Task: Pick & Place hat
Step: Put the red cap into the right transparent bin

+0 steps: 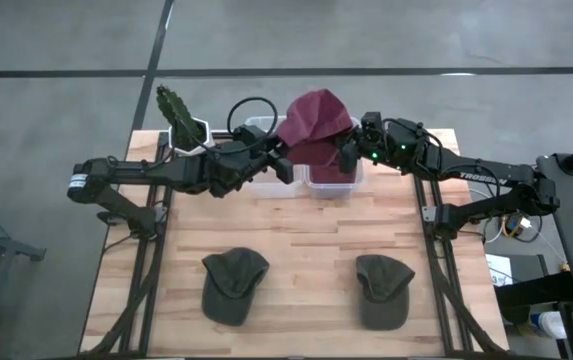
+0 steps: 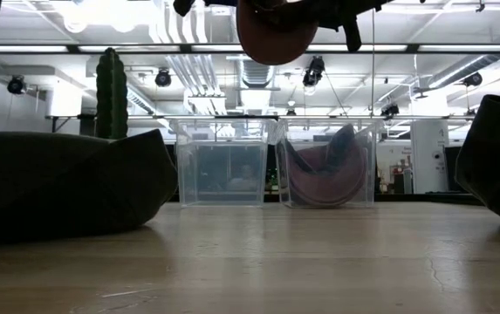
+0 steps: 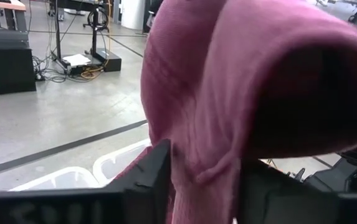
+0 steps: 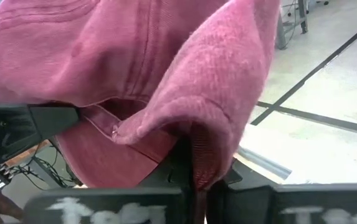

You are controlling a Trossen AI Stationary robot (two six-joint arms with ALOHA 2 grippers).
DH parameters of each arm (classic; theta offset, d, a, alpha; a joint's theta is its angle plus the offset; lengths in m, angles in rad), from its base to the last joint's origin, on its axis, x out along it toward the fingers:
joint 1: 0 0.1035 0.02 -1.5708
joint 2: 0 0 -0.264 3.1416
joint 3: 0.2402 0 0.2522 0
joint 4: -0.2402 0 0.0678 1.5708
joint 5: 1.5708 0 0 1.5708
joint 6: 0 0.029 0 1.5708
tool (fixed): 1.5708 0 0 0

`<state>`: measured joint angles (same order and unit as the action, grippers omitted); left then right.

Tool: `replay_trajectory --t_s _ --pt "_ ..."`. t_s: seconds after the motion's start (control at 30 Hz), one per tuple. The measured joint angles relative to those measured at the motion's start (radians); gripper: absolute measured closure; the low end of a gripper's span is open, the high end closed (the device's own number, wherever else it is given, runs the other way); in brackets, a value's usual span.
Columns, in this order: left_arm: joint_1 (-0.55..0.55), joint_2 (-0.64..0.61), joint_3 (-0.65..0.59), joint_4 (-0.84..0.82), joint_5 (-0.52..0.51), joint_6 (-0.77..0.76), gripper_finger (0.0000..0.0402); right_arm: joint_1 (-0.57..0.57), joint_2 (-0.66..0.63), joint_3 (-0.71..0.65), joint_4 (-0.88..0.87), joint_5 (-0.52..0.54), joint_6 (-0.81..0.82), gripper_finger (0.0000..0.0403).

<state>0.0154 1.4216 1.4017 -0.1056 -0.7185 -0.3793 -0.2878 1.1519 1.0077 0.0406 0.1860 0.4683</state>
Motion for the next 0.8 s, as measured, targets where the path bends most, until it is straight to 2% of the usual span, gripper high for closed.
replay_trajectory --t_s 0.17,0.27,0.5,0.67,0.8 --pt "0.0 0.0 0.0 -0.002 -0.001 -0.006 0.0203 0.0 0.0 0.0 0.0 0.013 0.012 0.0394" --pt "-0.001 -0.001 0.0 -0.009 -0.002 0.042 0.0183 -0.005 -0.005 0.0 0.0 0.031 0.026 0.0394" --pt "-0.027 -0.03 -0.001 -0.091 0.003 0.052 0.0177 -0.064 -0.045 0.0 -0.061 0.046 0.082 0.0394" --pt "-0.059 -0.065 -0.001 -0.098 0.003 0.071 0.0177 -0.132 -0.068 0.0 -0.2 0.046 0.152 0.0394" --pt "-0.066 -0.094 -0.001 -0.099 0.003 0.125 0.0177 -0.19 -0.07 0.0 -0.293 -0.044 0.242 0.0394"
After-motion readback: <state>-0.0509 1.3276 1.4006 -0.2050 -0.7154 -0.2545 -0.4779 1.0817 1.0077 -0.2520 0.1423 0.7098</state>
